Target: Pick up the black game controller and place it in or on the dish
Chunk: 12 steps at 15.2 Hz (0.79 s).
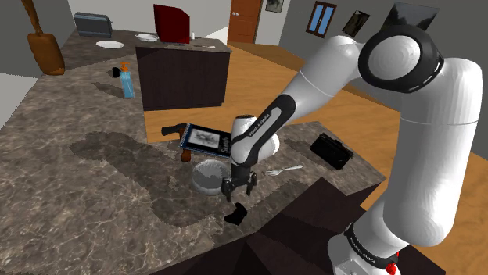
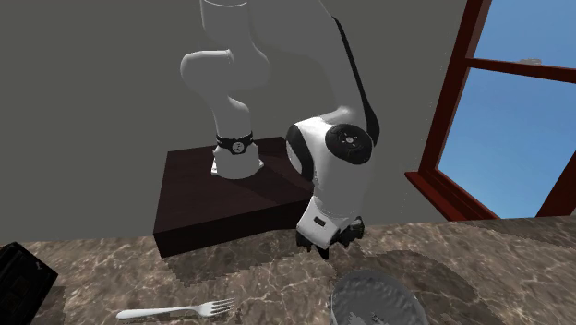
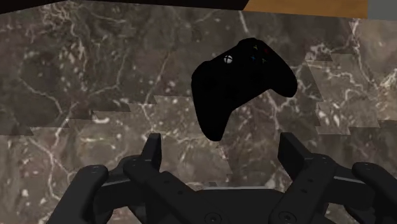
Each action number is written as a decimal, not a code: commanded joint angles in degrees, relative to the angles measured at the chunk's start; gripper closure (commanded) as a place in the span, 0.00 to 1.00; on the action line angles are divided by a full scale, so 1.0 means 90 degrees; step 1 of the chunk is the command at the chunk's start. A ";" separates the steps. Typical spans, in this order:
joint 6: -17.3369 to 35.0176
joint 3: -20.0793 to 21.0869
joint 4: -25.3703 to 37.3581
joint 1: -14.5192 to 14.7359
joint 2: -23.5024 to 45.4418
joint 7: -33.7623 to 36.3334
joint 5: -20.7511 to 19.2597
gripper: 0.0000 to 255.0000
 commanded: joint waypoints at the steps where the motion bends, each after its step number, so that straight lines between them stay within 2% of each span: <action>1: 0.0256 0.0011 -0.0085 -0.0030 0.0103 -0.0051 0.0053 0.00; 6: 0.0628 -0.0014 -0.0075 0.0046 0.0481 -0.0038 0.0033 0.00; 12: 0.0628 -0.0014 -0.0075 0.0046 0.0481 -0.0038 0.0033 0.00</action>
